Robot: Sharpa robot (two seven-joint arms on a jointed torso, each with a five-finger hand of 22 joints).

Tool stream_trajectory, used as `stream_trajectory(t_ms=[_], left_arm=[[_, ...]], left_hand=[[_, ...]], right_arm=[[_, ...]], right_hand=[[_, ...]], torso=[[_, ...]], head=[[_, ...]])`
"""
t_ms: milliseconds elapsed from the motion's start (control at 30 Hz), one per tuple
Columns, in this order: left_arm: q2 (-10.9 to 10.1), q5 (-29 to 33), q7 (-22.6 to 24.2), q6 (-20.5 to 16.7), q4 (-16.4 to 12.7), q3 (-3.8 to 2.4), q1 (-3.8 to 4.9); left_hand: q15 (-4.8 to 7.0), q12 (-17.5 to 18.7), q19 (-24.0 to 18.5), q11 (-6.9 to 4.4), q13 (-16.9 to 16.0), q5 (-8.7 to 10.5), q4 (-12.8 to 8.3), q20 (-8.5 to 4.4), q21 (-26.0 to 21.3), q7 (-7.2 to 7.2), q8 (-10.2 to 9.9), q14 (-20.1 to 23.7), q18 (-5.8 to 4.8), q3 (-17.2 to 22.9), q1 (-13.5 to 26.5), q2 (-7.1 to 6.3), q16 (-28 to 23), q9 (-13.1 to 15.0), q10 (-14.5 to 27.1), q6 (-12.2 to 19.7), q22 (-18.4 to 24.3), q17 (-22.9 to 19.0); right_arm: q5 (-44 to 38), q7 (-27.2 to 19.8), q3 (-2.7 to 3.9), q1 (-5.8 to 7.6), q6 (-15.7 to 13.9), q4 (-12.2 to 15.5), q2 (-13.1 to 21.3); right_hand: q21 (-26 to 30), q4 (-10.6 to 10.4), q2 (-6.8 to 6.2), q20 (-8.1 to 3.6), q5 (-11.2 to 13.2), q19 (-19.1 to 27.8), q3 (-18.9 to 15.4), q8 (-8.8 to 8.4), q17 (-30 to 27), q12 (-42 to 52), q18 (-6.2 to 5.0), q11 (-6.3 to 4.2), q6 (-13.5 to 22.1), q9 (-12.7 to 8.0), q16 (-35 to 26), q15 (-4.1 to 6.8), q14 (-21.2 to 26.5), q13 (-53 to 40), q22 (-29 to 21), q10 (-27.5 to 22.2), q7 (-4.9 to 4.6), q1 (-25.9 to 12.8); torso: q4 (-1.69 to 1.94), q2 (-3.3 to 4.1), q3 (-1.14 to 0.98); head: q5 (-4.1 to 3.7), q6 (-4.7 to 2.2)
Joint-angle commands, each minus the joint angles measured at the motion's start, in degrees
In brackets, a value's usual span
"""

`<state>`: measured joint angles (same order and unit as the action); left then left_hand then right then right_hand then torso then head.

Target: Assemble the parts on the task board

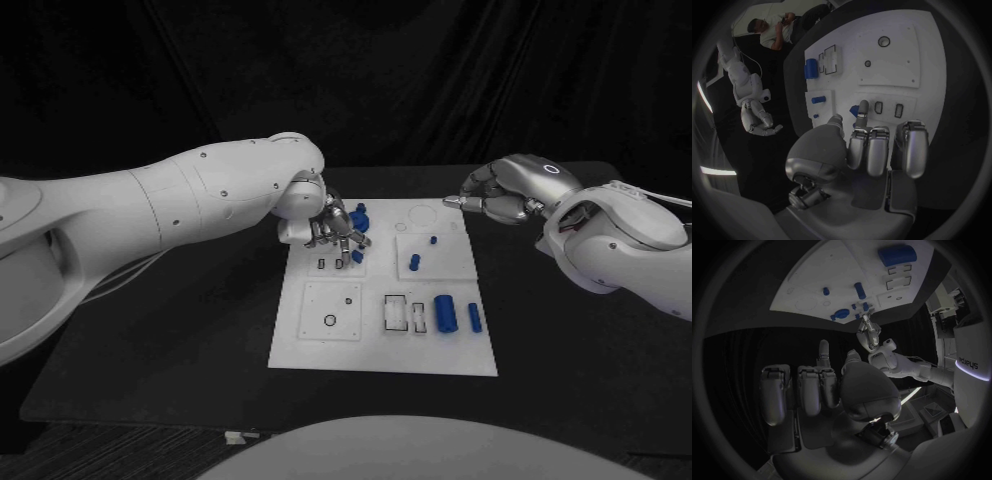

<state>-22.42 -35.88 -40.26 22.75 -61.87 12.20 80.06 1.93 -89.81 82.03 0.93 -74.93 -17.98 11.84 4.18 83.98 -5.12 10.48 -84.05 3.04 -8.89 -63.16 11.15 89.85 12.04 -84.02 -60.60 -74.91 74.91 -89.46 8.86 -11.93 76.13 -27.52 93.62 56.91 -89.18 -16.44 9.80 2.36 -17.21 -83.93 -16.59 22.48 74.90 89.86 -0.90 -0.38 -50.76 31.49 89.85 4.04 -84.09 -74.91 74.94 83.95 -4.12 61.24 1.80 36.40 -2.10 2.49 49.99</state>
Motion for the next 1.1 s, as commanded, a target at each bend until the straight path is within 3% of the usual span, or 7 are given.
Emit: stream_trajectory(t_ms=[33,1100], left_arm=[[0.23,0.47,-1.54,0.31,0.29,-0.06,-0.23],[1.83,0.47,-1.35,1.63,2.98,-0.06,-1.62]], left_hand=[[0.39,-0.19,-0.03,-0.22,-15.07,0.38,-0.08,-0.03,-0.08,0.20,-0.15,-5.95,-0.28,0.38,-0.35,-0.18,0.15,0.08,-5.98,-0.24,-4.46,15.09],[0.47,-0.19,-1.09,-0.36,-15.07,0.53,-0.30,-0.11,-1.08,0.40,-0.18,-5.95,0.06,1.92,-0.32,-0.28,0.15,0.40,-5.98,-0.94,-3.18,15.09]], right_arm=[[-0.53,0.87,0.04,-0.23,-1.01,0.04,0.06],[-0.53,1.04,0.04,-0.57,-0.72,0.14,0.15]], right_hand=[[0.38,-0.09,0.09,0.43,0.21,-5.35,-0.36,0.41,15.10,0.14,0.55,0.28,-0.24,0.12,0.15,-0.45,-5.91,-15.09,14.59,6.05,0.02,0.76],[0.85,-0.03,0.15,0.45,-0.03,-5.06,-0.39,0.60,15.10,0.14,0.40,0.28,-0.39,0.24,0.15,-0.47,-5.91,-15.09,14.40,6.05,0.02,1.13]], torso=[[0.00,0.03,0.00],[-0.01,-0.04,-0.01]], head=[[0.00,0.01],[-0.45,0.01]])
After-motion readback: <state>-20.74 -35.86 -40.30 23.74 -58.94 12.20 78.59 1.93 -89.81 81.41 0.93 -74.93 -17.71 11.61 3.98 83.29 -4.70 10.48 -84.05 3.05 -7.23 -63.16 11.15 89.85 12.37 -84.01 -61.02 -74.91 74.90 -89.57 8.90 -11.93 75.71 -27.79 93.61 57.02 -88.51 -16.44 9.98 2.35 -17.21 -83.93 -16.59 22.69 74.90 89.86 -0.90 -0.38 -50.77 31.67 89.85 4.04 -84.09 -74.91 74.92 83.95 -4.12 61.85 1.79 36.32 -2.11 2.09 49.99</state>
